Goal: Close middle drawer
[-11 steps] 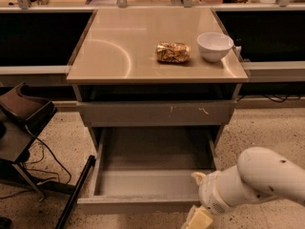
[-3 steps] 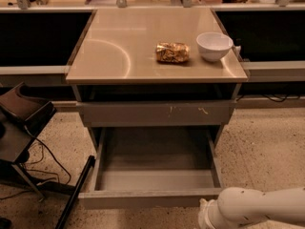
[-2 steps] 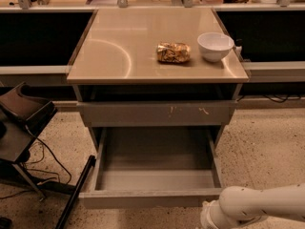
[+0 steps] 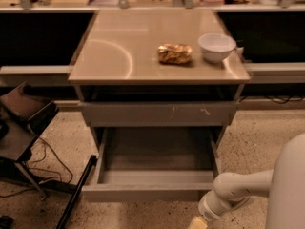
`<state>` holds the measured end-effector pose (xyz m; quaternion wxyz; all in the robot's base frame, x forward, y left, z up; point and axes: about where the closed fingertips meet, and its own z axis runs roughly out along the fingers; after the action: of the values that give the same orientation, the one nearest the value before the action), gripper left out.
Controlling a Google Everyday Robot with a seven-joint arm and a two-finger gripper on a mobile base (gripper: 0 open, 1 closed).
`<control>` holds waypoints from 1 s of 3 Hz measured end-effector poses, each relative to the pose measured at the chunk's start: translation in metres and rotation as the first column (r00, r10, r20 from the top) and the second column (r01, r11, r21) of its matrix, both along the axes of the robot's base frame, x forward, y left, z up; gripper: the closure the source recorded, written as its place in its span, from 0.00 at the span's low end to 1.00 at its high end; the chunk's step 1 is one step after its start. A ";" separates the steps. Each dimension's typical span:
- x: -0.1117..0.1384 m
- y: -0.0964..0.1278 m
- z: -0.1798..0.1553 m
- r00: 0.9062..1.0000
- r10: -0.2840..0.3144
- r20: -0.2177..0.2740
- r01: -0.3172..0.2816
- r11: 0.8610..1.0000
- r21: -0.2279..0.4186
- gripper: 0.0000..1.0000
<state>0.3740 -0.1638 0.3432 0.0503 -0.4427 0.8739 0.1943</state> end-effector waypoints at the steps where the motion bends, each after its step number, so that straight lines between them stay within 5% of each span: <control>1: 0.040 0.003 0.006 0.999 -0.002 0.033 0.002 1.000 -0.002 0.00; 2: 0.039 0.003 0.006 0.999 -0.002 0.034 0.002 1.000 -0.002 0.00; 3: 0.087 0.009 0.038 0.992 0.000 0.123 0.000 1.000 0.003 0.00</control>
Offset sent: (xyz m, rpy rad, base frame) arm 0.1789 0.0115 0.0943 -0.0148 -0.2855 -0.0231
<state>0.4610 -0.1544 0.3815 0.1047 -0.4536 0.8689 0.1680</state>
